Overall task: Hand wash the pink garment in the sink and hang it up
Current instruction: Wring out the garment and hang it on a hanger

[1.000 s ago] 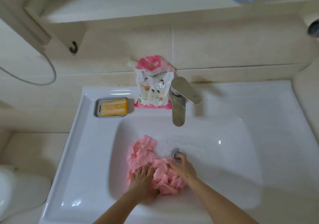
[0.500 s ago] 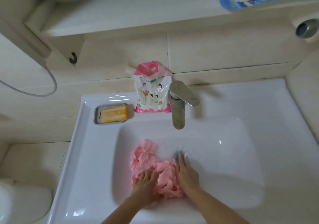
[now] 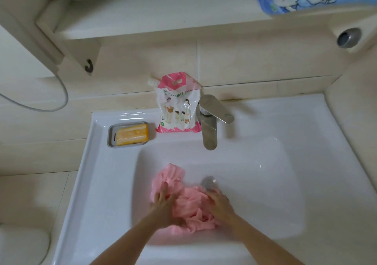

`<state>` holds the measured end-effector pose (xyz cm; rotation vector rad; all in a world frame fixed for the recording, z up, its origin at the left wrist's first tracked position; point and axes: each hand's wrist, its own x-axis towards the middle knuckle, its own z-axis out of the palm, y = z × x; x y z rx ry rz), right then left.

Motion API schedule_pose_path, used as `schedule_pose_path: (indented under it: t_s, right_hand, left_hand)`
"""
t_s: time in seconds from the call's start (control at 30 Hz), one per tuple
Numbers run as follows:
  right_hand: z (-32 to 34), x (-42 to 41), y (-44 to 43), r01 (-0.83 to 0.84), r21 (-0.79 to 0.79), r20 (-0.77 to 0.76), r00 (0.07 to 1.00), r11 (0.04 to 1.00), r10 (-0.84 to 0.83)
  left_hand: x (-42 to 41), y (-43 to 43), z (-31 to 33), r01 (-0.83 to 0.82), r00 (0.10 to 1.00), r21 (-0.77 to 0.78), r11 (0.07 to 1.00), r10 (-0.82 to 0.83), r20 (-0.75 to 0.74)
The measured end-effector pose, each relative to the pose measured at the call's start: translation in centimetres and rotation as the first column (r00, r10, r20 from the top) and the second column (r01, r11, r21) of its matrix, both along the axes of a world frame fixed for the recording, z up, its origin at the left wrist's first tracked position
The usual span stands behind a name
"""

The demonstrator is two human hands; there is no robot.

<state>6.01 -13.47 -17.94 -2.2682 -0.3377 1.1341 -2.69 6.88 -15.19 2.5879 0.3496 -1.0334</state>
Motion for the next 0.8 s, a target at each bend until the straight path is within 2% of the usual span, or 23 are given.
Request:
schedule_pose_path:
  t_s: [0.07,0.17,0.23,0.3,0.33,0.43,0.5,0.6,0.73,0.8]
  right_hand:
    - [0.6,-0.3,-1.0,-0.077,0.044,-0.078,0.994,0.996,0.080]
    - [1.8,0.4,-2.4,-0.162,0.018,-0.060,0.985,0.987,0.163]
    - [3.3,1.8,-3.4,-0.169,0.038,-0.004,0.986,0.985,0.169]
    - [4.8,3.7,-4.4,-0.151,0.035,0.062,0.987,0.988,0.149]
    - [5.7,4.5,-5.0,-0.127,0.032,0.099,0.987,0.991,0.124]
    - [8.5,7.1,-6.5,-0.077,0.024,0.223,0.972,0.997,0.070]
    - [10.9,8.5,-7.2,-0.063,0.020,0.325,0.944,0.998,0.053]
    - [14.6,9.9,-8.0,0.059,0.133,0.359,0.927,0.989,-0.104]
    - [19.1,11.5,-8.9,0.100,0.296,0.428,0.875,0.950,-0.226]
    - [21.1,11.9,-9.2,0.146,0.478,0.316,0.891,0.866,-0.324]
  left_hand:
    - [0.0,0.8,0.4,0.081,0.994,0.002,0.997,-0.080,-0.071]
    - [0.3,1.7,1.5,0.097,0.995,0.051,0.994,-0.099,0.028]
    - [0.8,2.0,2.9,0.084,0.985,0.092,0.992,-0.097,0.142]
    - [1.3,2.7,4.5,0.080,0.938,0.100,0.992,-0.109,0.329]
    - [1.5,3.1,5.4,0.079,0.897,0.076,0.994,-0.104,0.429]
    - [2.1,4.0,8.3,-0.005,0.757,-0.128,0.992,0.087,0.647]
    - [2.9,4.1,10.3,-0.087,0.713,-0.233,0.969,0.224,0.665]
    - [4.2,4.3,12.9,-0.196,0.636,-0.371,0.908,0.406,0.657]
    - [5.6,4.4,16.5,-0.222,0.531,-0.670,0.708,0.665,0.526]
    - [6.1,4.0,17.8,-0.223,0.489,-0.790,0.571,0.766,0.417]
